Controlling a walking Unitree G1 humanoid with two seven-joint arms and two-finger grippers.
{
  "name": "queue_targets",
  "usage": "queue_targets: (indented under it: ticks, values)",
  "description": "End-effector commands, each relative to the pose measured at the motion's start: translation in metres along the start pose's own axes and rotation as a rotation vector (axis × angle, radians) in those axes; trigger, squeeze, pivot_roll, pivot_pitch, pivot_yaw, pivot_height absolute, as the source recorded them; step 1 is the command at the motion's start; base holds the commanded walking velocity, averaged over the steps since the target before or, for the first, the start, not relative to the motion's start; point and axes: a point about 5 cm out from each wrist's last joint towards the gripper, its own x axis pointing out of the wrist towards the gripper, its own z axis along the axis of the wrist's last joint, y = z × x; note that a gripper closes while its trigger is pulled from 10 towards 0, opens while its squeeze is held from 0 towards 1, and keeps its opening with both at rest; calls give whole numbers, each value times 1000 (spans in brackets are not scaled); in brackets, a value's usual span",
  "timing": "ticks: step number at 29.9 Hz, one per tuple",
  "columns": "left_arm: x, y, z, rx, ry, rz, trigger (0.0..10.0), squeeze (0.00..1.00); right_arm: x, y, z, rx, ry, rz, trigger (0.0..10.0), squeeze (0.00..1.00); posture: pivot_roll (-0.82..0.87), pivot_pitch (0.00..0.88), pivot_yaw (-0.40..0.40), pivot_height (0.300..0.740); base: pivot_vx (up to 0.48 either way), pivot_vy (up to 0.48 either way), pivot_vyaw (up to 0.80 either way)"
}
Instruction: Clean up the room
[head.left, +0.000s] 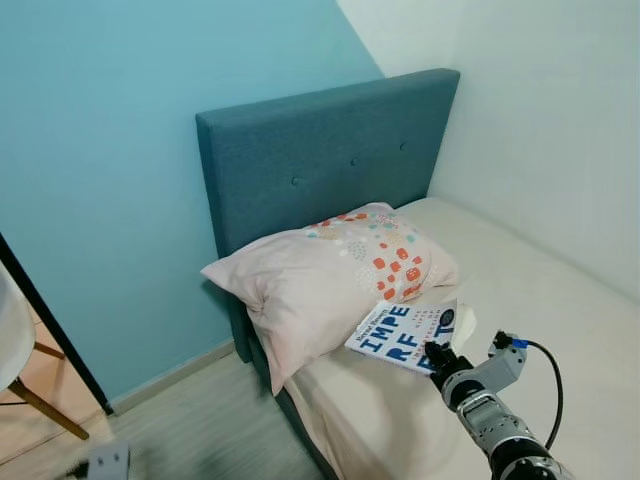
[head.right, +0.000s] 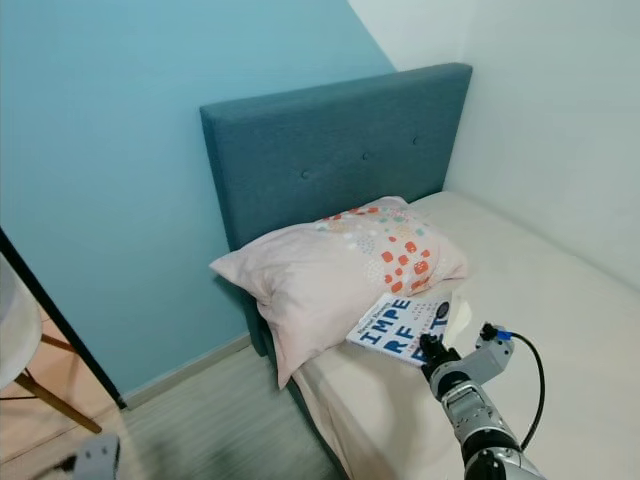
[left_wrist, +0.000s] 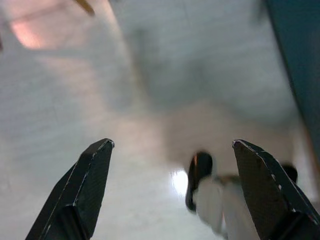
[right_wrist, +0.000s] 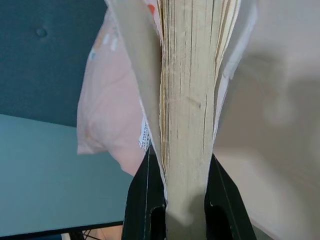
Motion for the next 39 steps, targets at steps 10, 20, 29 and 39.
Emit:
queue_targets:
  ticks: [10, 20, 29, 39]
  values:
    - [-2, -9, -5, 23, -20, -16, 10000, 0, 6, 12, 0, 52, -32, 28, 10000, 0, -44, 17, -32, 610, 0, 0, 0]
    - [-8, 4, -25, 78, 21, -10, 10000, 0, 5, 7, 1, 80, -73, -36, 10000, 0, -16, 51, -28, 565, 0, 0, 0]
    - [-10, 16, -27, 127, 11, -13, 10000, 0, 4, 4, -9, 88, -67, -87, 10000, 0, 17, 77, -26, 565, 0, 0, 0]
    - [-10, 15, -26, 146, -1, -26, 10000, 0, 16, 29, -15, 18, -16, -64, 10000, 0, 46, 92, -27, 565, 0, 0, 0]
